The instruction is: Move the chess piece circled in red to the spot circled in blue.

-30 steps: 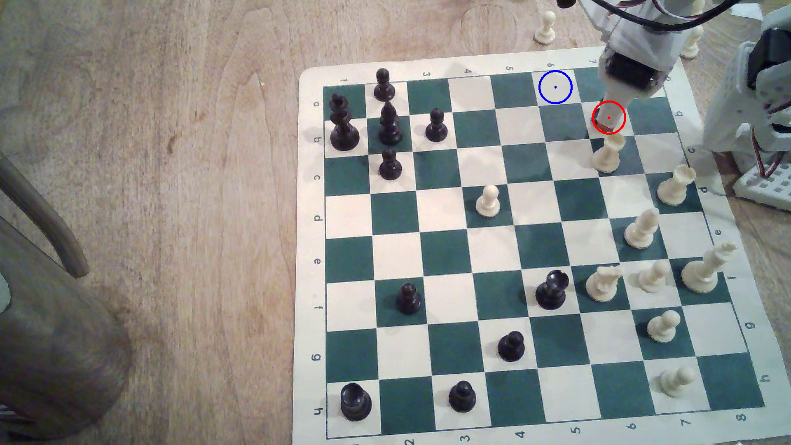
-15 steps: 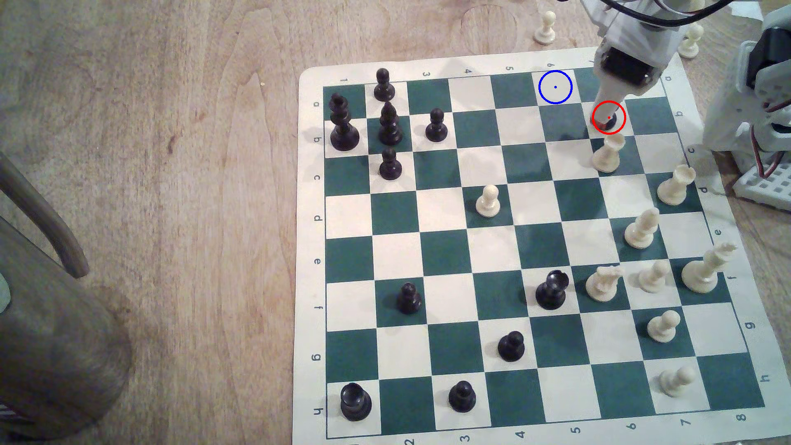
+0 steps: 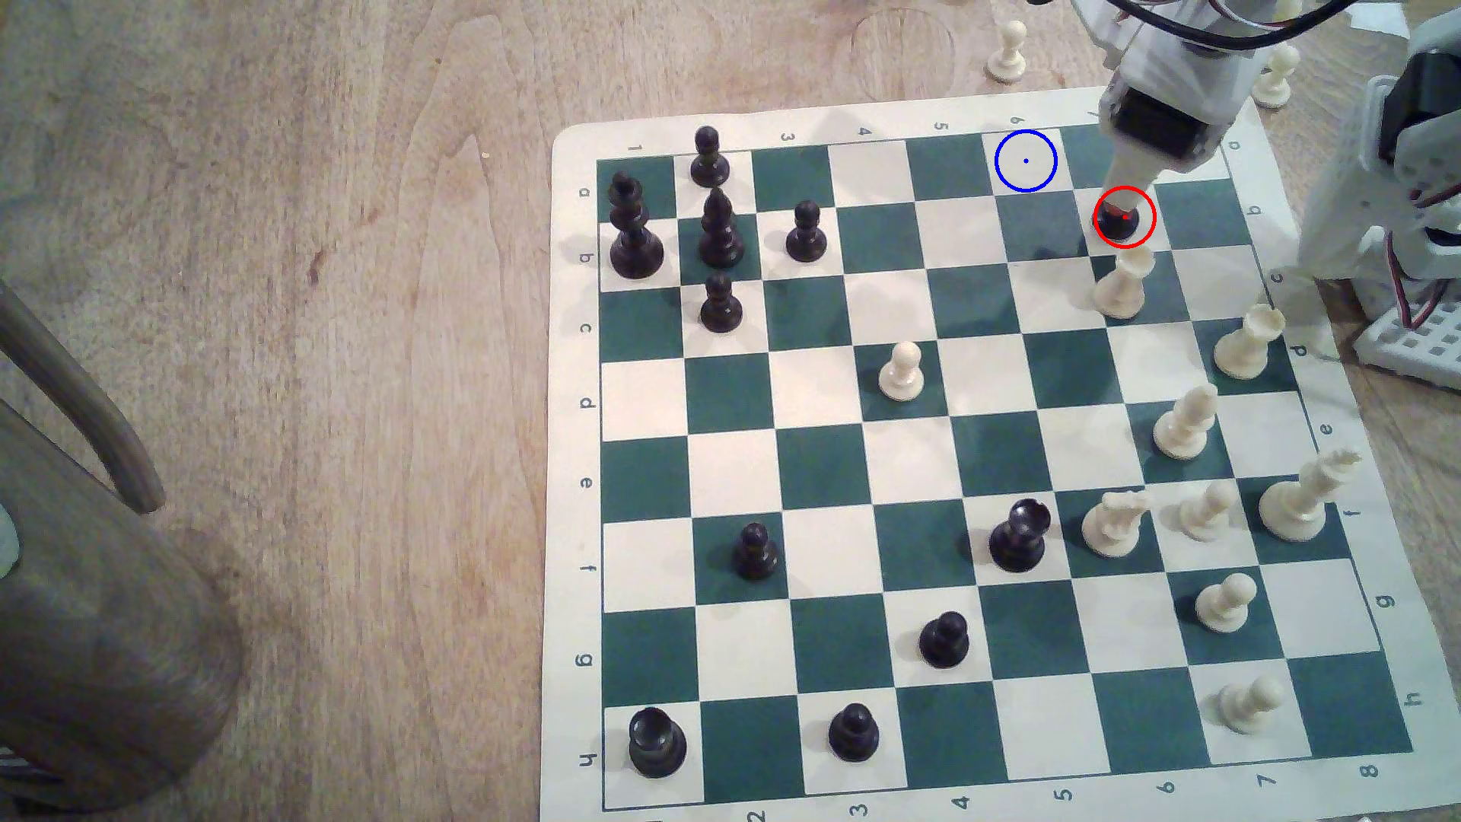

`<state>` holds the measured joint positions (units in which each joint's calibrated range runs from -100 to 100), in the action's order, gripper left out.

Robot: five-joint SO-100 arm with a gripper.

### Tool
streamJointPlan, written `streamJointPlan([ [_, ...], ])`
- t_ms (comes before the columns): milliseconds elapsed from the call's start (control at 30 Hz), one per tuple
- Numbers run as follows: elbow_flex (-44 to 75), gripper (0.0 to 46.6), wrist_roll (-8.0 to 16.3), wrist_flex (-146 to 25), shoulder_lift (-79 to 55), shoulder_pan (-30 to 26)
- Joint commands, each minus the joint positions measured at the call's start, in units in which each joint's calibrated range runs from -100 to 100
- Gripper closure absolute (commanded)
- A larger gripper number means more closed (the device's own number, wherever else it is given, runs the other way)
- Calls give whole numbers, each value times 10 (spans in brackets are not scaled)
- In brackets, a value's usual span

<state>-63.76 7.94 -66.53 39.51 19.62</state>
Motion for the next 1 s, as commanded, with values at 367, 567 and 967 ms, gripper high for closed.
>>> streamJointPlan([
  [367, 303, 464, -5, -170, -1, -4],
  [567, 392, 464, -7, -147, -115, 6],
  [967, 371, 464, -25, -39, -282, 45],
])
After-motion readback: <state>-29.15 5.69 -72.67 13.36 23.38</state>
